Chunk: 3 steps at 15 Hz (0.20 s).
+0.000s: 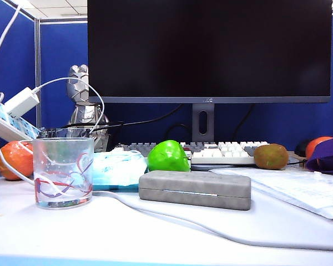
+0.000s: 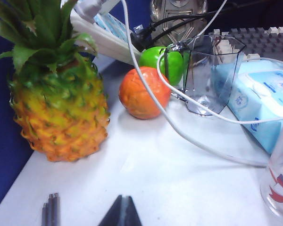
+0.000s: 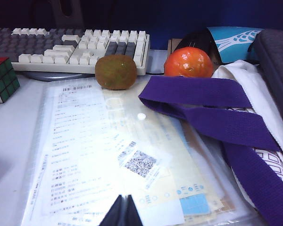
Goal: Pick up the glasses, fold the temples of the glasses, place the glasses into the glasses case, and finally close the glasses case.
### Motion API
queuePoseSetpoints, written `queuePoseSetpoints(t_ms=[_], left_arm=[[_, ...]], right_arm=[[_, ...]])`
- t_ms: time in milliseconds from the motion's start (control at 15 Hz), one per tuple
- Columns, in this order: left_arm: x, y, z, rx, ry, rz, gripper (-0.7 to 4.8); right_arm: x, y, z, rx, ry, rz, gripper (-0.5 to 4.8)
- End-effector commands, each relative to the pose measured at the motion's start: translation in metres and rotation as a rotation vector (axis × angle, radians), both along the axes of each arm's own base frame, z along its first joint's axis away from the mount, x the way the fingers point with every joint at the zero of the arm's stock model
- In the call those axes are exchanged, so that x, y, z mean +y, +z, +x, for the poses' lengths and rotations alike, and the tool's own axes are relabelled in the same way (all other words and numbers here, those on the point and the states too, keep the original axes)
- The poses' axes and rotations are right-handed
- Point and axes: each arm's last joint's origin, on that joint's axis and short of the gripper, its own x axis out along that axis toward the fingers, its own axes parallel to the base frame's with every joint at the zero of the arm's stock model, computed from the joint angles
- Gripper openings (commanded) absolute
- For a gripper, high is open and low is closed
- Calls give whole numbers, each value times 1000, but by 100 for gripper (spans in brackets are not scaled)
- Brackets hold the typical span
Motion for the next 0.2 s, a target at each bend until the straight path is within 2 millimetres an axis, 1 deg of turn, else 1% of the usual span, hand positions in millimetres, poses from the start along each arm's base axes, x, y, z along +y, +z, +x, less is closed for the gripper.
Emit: queuePoseSetpoints(t_ms=[66, 199], left_arm=[[0, -1, 0, 12, 1, -2, -1], [0, -1, 0, 12, 1, -2, -1]], right_arm=[[0, -2, 0, 0, 4, -3, -5], [0, -2, 0, 0, 4, -3, -5]])
